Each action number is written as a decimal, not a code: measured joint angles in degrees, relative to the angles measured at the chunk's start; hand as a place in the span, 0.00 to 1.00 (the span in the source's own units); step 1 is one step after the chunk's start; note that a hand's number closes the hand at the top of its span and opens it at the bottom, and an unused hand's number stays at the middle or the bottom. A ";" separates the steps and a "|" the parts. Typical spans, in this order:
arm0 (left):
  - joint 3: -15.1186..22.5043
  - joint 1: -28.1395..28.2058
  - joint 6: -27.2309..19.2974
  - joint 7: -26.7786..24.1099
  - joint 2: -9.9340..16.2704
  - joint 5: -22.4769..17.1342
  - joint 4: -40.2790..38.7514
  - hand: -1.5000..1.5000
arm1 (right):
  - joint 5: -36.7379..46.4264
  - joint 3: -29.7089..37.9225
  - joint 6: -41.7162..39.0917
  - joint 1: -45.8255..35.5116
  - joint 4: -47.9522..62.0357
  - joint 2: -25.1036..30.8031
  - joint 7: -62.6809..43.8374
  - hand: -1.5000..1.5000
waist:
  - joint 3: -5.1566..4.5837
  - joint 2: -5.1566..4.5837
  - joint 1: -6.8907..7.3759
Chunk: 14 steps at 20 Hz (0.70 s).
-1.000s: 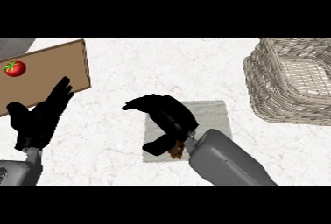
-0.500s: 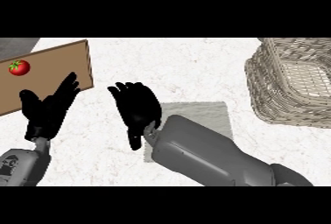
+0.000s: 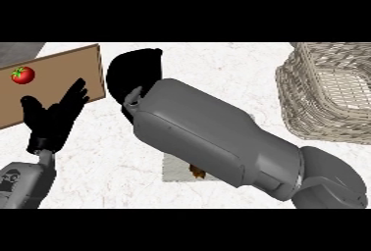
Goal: Pick the sweet potato from the placemat and place it in the basket
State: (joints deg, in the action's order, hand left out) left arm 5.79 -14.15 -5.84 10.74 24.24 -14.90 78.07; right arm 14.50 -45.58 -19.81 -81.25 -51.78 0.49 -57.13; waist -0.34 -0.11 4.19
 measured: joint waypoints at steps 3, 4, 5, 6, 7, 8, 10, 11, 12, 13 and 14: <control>-0.15 -0.98 -0.38 0.57 -0.21 0.24 -0.34 0.50 | -6.25 2.44 -4.17 -3.76 3.81 0.19 -0.31 0.00 | 0.04 -0.03 -0.33; -0.12 -0.71 -0.43 0.59 -0.37 0.25 -0.12 0.50 | -8.20 2.93 -5.11 -4.60 4.80 0.23 -0.45 0.00 | 0.06 0.02 -0.44; -0.46 -0.67 -0.16 0.33 -0.22 0.13 -0.57 0.50 | -10.31 3.22 -5.76 -5.57 5.34 0.28 -0.82 0.00 | 0.07 0.03 -0.56; -0.55 -0.58 -0.27 0.22 -0.32 0.21 -0.67 0.50 | -12.33 3.62 -6.57 -6.48 5.98 0.32 -1.02 0.00 | 0.08 0.08 -0.74; -0.82 -0.74 -0.17 0.55 -0.19 0.03 -0.57 0.50 | -14.11 4.24 -7.19 -7.53 6.43 0.35 -1.29 0.00 | 0.10 0.14 -1.05; -1.17 -0.64 -0.09 0.62 0.00 -0.02 -0.91 0.50 | -15.84 4.84 -7.66 -8.28 6.40 0.38 -1.72 0.00 | 0.14 0.23 -1.50; -1.47 0.43 -0.03 0.30 0.04 0.01 -0.27 0.50 | -18.98 5.59 -7.80 -9.02 5.81 0.41 -2.73 0.00 | 0.18 0.38 -2.00; -1.65 0.90 -0.26 0.32 0.07 0.13 0.15 0.50 | -20.34 6.20 -7.74 -9.43 5.18 0.43 -3.30 0.00 | 0.21 0.44 -2.32; -2.33 0.70 0.33 -0.08 0.38 -0.20 -0.60 0.50 | -21.53 6.35 -7.52 -9.80 4.48 0.43 -3.85 0.00 | 0.22 0.45 -2.64; -2.60 0.76 0.04 0.03 0.31 -0.08 -0.66 0.50 | -21.70 6.64 -7.32 -9.40 3.54 0.44 -4.10 0.00 | 0.25 0.49 -3.08; -2.66 1.57 -0.08 -0.04 0.20 0.03 -0.08 0.50 | -21.52 6.77 -7.06 -8.82 1.93 0.71 -4.23 0.00 | 0.28 0.55 -3.40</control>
State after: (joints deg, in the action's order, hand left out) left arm 3.13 -12.57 -5.92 10.70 24.45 -14.88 77.99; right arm -7.02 -38.81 -26.87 -90.07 -49.85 1.20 -61.36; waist -0.06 0.44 0.79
